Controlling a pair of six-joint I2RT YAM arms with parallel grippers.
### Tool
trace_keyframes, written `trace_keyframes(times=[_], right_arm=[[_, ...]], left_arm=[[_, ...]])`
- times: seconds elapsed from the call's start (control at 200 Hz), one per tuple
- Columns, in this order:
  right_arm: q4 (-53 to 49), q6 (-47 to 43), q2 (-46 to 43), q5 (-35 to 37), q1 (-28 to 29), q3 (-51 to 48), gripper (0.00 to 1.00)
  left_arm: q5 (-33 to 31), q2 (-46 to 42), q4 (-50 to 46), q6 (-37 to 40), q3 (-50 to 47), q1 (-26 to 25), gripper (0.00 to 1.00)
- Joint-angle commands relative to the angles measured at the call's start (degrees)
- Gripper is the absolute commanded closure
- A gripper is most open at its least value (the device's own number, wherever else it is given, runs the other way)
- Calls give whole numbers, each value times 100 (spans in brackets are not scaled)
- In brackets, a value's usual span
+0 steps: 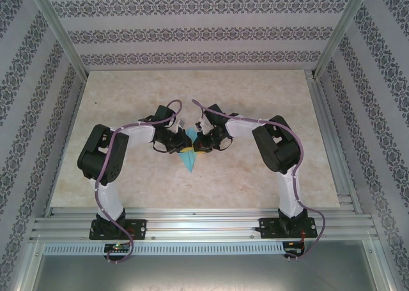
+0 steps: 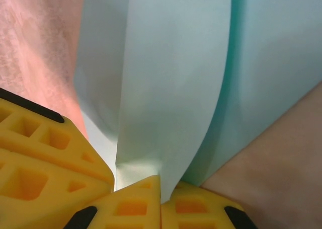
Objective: Fold a paper plane with a square sheet of paper (fold left side to right side)
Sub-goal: Fourth fold the wing at the center of the table.
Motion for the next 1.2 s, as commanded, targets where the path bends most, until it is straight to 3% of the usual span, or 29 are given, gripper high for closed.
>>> trace_keyframes(times=[0.0,0.54,0.749,0.919,1.039,1.194], right_arm=[[-625,-172,446,526,142,-125,93],[-600,-182,333,552,117,-108,90],[-566,-103,-507,684,-116,-55,77],[-865,-173,-1285,1119,-251,-209,76],[-166,303,-1589,934,-14,-815,85],[1493,1220,-1845,1009,606,-1648,90]], left_arm=[[-143,269,221,6,16,-112,90],[-621,616,28,144,-188,-125,90],[-812,584,-110,215,-308,-121,91],[-890,591,-170,230,-305,-119,91],[-922,588,-204,226,-296,-119,91],[-948,601,-205,205,-287,-119,91]])
